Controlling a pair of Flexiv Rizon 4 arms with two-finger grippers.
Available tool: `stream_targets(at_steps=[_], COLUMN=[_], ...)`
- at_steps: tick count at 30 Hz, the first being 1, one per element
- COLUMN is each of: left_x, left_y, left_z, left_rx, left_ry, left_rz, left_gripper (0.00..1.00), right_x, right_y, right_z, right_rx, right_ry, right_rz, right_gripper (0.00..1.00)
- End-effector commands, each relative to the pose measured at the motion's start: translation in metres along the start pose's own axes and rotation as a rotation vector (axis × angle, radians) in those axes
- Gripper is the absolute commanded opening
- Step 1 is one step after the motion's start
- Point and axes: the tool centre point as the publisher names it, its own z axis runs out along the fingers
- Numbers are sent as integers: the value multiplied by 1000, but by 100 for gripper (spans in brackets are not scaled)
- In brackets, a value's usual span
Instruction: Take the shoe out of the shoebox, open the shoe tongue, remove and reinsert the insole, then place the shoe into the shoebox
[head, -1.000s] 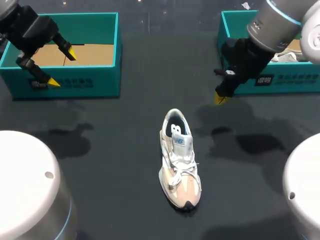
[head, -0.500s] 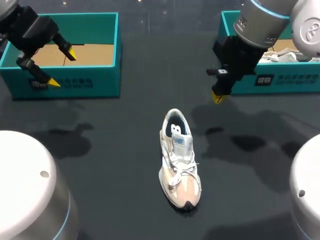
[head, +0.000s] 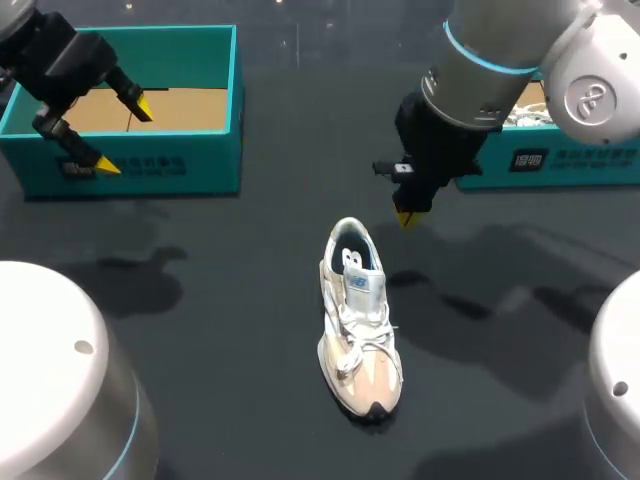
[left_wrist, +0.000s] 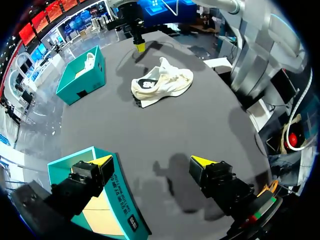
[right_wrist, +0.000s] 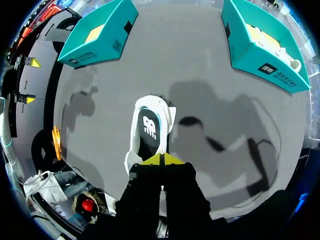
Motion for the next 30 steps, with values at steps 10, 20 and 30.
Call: stream_targets(at_steps=[10, 20, 30], left_x=[0, 0, 0], left_y=[0, 0, 0], left_z=[0, 0, 0], left_rx=[-2, -2, -2], left_ry=[2, 2, 2], left_rz=[0, 0, 0], left_gripper=[100, 100, 100], right_x=[19, 34, 33], right_y=[9, 15, 17], right_z=[5, 29, 27], right_rx=[25, -3, -4], right_ry=[-113, -256, -267], right_rz=[13, 28, 26], right_gripper=[0, 0, 0])
